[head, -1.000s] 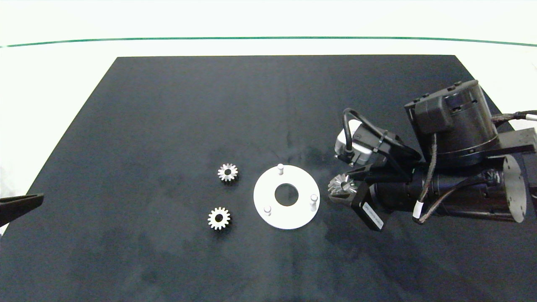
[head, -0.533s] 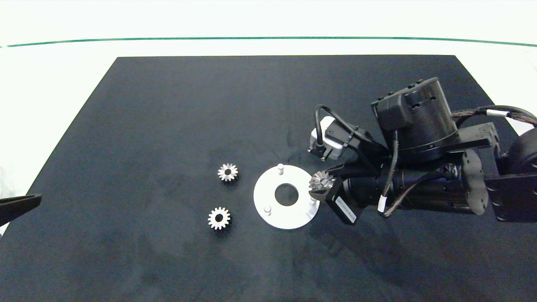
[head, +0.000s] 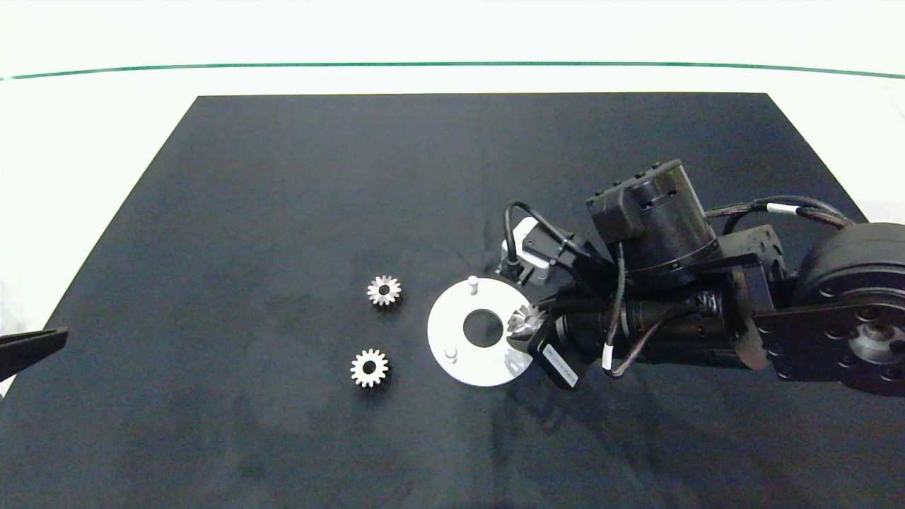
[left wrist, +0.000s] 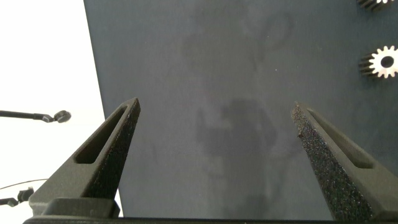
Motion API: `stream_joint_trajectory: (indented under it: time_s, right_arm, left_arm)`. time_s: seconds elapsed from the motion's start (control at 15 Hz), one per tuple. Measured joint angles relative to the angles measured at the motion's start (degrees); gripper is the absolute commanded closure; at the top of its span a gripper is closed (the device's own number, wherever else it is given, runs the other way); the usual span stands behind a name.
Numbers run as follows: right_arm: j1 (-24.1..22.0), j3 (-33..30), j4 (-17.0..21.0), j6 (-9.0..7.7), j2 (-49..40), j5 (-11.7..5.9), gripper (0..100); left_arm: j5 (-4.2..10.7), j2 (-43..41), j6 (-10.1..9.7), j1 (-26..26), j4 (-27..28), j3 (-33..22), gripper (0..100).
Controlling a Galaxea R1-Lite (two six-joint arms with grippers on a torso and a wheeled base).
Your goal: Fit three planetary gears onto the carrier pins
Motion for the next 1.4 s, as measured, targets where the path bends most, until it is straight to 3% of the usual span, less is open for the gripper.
stream_joint_trajectory:
  time_s: [0.33,1.4]
  right_arm:
    - [-0.52,0.1,-0.34,0.11,1.24,0.06,75]
    - [-1.32,0.66,-0.33,0.12,1.57,0.06,75]
  left_arm:
    - [-0.06,-0.65,1.85,-0.05,0.0,0.4,0]
    - [-0.13,-1.3,1.91,0.02,0.0,0.71,0]
